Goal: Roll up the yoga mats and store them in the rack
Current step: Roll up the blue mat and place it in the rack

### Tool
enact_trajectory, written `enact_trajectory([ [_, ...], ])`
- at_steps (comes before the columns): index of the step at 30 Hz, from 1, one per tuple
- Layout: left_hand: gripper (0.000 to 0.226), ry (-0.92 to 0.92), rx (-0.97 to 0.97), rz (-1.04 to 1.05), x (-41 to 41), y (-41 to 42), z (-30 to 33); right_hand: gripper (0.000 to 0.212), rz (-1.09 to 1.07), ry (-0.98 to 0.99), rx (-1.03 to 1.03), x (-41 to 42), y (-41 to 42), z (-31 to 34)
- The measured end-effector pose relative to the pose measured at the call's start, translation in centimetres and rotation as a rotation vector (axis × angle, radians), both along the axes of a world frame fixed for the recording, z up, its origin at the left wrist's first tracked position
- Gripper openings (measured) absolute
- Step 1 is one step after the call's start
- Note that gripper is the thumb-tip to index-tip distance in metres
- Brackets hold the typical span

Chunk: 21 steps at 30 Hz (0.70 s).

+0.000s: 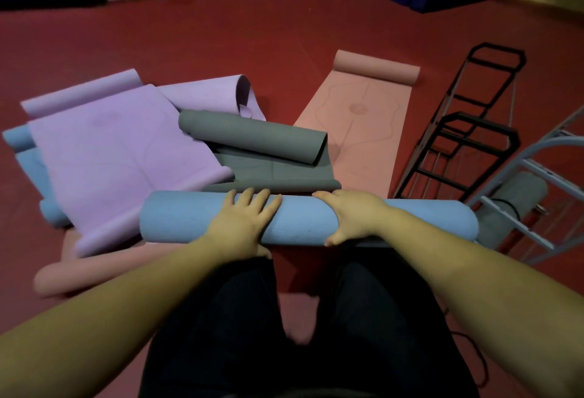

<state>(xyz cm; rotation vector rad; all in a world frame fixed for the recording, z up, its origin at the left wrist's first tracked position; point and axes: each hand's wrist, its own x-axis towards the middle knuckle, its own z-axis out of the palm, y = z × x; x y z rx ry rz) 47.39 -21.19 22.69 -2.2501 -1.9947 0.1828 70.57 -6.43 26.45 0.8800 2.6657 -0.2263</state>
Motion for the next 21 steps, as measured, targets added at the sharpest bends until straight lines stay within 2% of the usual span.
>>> enact_trajectory([
  [3,0.118,0.055,-0.035,0.059,0.3,0.7,0.1,0.112,-0.011,-0.017,-0.061,-0.7,0.4,0.4],
  [5,0.108,0.033,-0.050,0.073,0.4,1.0,1.0,0.109,-0.008,-0.018,-0.098,-0.9,0.6,0.9],
  [8,0.105,0.010,-0.085,0.069,0.7,1.3,2.4,0.104,0.008,-0.035,-0.138,-0.7,1.1,2.0],
  [12,0.107,-0.086,-0.176,0.038,1.0,0.4,4.5,0.102,0.023,-0.093,-0.301,0.1,1.1,3.4],
  [17,0.096,-0.193,-0.304,0.005,1.5,-0.5,6.1,0.109,0.002,-0.182,-0.557,0.6,1.6,2.8],
  [21,0.093,-0.393,-0.542,0.079,1.0,1.4,6.5,0.087,-0.098,-0.157,-0.693,0.6,1.8,3.0],
])
